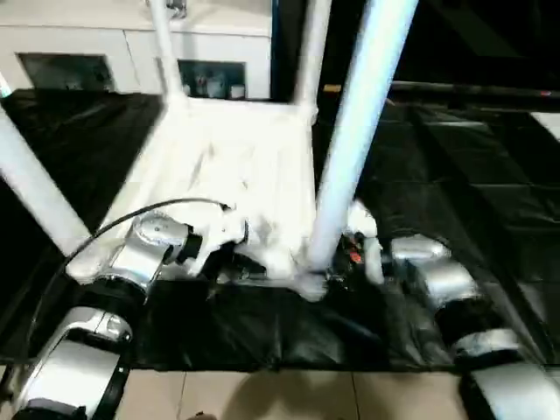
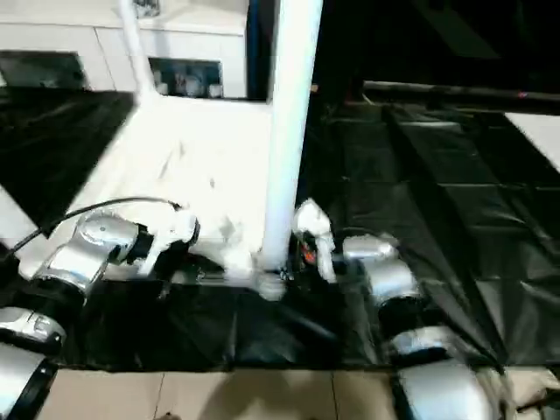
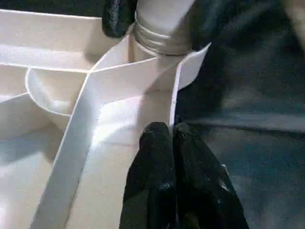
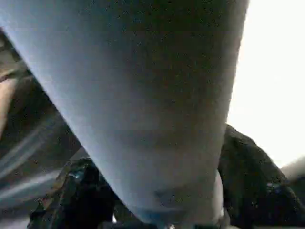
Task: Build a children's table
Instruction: Rotate leg to tighten
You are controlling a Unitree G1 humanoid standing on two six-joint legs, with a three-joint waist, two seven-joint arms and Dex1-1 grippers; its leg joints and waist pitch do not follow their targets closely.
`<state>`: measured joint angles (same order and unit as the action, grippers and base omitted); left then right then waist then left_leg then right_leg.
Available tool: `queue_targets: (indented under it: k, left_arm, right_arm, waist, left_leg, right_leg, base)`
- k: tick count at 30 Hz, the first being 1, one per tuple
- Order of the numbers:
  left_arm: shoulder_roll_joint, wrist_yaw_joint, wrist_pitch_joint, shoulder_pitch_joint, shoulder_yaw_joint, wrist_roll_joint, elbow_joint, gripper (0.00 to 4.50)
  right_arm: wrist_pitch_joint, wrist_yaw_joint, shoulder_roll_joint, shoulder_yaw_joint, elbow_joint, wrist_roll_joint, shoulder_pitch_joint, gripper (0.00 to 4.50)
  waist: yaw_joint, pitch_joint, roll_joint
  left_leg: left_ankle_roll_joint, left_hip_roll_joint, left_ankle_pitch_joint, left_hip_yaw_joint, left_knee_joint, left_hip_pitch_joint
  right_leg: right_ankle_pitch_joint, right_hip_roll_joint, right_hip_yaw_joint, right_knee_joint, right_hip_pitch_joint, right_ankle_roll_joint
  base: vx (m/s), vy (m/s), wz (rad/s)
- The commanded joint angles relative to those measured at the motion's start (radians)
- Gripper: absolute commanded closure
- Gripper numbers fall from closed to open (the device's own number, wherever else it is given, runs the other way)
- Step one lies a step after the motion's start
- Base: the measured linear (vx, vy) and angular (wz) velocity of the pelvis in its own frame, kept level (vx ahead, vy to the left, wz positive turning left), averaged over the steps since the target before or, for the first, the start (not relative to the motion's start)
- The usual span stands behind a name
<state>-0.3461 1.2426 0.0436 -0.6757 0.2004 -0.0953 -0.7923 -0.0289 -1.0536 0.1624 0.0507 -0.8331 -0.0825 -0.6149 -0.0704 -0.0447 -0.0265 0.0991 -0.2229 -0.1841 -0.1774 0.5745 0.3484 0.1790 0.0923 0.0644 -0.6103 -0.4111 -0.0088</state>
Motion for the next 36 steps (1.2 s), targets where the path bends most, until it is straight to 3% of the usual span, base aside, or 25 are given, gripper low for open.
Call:
queue_targets:
  k: [1,4,9,14,15,18,21,23,26,31,36]
  left_arm:
    - [0.086,-0.133,-0.035,0.005,-0.004,0.014,0.048,4.5]
    - [0.144,-0.214,-0.076,0.035,0.004,-0.001,0.096,4.5]
    - [0.205,-0.283,-0.108,0.057,0.023,-0.023,0.127,4.5]
    - [0.226,-0.309,-0.107,0.058,0.053,-0.049,0.129,4.5]
    - [0.226,-0.309,-0.107,0.058,0.053,-0.049,0.129,4.5]
    - [0.208,-0.305,-0.104,0.056,0.054,-0.053,0.125,4.5]
    - [0.186,-0.286,-0.094,0.051,0.051,-0.051,0.115,4.5]
    - [0.139,-0.233,-0.071,0.054,0.046,-0.046,0.116,4.5]
    - [0.113,-0.178,-0.058,0.057,0.042,-0.029,0.123,4.5]
    - [0.067,-0.065,-0.016,0.053,0.041,-0.004,0.117,4.5]
    - [0.028,0.018,0.006,0.044,0.048,0.011,0.104,4.5]
  right_arm:
    - [0.007,0.175,-0.071,0.019,-0.02,0.023,0.002,1.91]
    - [-0.004,0.345,-0.124,-0.011,-0.037,0.029,0.012,1.93]
    - [-0.015,0.492,-0.186,-0.026,-0.063,0.041,0.008,1.97]
    - [0.039,0.53,-0.229,-0.031,-0.063,0.046,0.004,1.97]
    - [0.039,0.53,-0.229,-0.031,-0.063,0.046,0.004,1.43]
    - [0.066,0.526,-0.208,-0.044,-0.063,0.044,-0.004,1.26]
    - [0.075,0.482,-0.169,-0.028,-0.063,0.06,-0.01,1.01]
    - [0.06,0.314,-0.098,0.019,-0.023,0.059,0.002,0.87]
    - [0.033,0.189,-0.06,0.048,0.019,0.038,0.019,0.87]
    - [0.019,-0.029,0.004,0.091,0.079,0.008,0.042,0.87]
    - [0.009,-0.17,0.043,0.108,0.083,-0.01,0.032,1.02]
  waist:
    - [0.004,0.047,-0.002]
    - [0.022,0.051,-0.005]
    - [0.031,0.056,-0.005]
    - [0.033,0.053,-0.001]
    - [0.033,0.053,0.001]
    - [0.035,0.052,0.001]
    - [0.035,0.055,0.001]
    - [0.034,0.056,-0.001]
    - [0.032,0.06,-0.006]
    - [0.024,0.062,-0.004]
    - [0.011,0.057,0.002]
  left_leg:
    - [0.017,-0.006,-0.292,-0.001,-0.077,-0.004]
    - [0.008,-0.005,-0.276,0.001,-0.075,0.002]
    - [-0.017,-0.003,-0.245,-0.004,-0.072,0.007]
    - [-0.02,-0.003,-0.274,-0.005,-0.074,0.004]
    - [-0.018,-0.003,-0.283,-0.004,-0.075,0.004]
    - [-0.013,-0.003,-0.311,-0.003,-0.076,0.003]
    - [-0.019,-0.003,-0.283,-0.004,-0.074,0.005]
    - [-0.034,-0.003,-0.267,-0.005,-0.072,0.006]
    - [-0.06,-0.002,-0.224,-0.007,-0.066,0.01]
    - [-0.098,-0.007,-0.149,-0.013,-0.06,0.009]
    - [-0.071,-0.011,-0.212,-0.014,-0.063,0.002]
  right_leg:
    - [0.457,0.047,-0.036,0.095,0.04,-0.146]
    - [0.423,0.045,-0.036,0.093,0.042,-0.144]
    - [0.305,0.039,-0.037,0.085,0.045,-0.175]
    - [0.322,0.038,-0.036,0.09,0.042,-0.172]
    - [0.334,0.039,-0.036,0.091,0.042,-0.169]
    - [0.356,0.038,-0.037,0.094,0.04,-0.164]
    - [0.295,0.036,-0.038,0.088,0.045,-0.178]
    - [0.26,0.035,-0.037,0.084,0.048,-0.19]
    - [0.193,0.035,-0.037,0.076,0.057,-0.209]
    - [0.072,0.034,-0.035,0.063,0.058,-0.26]
    - [0.159,0.036,-0.035,0.069,0.053,-0.259]
  base:
    - [0.0,0.0,0.0]
    - [0.0,0.0,0.0]
    - [0.0,0.0,0.0]
    - [0.0,0.0,0.0]
    - [0.0,0.0,0.0]
    - [0.0,0.0,0.0]
    - [0.0,0.0,0.0]
    - [0.0,0.0,0.0]
    - [0.0,0.0,0.0]
    - [0.0,0.0,0.0]
    - [0.0,0.0,0.0]
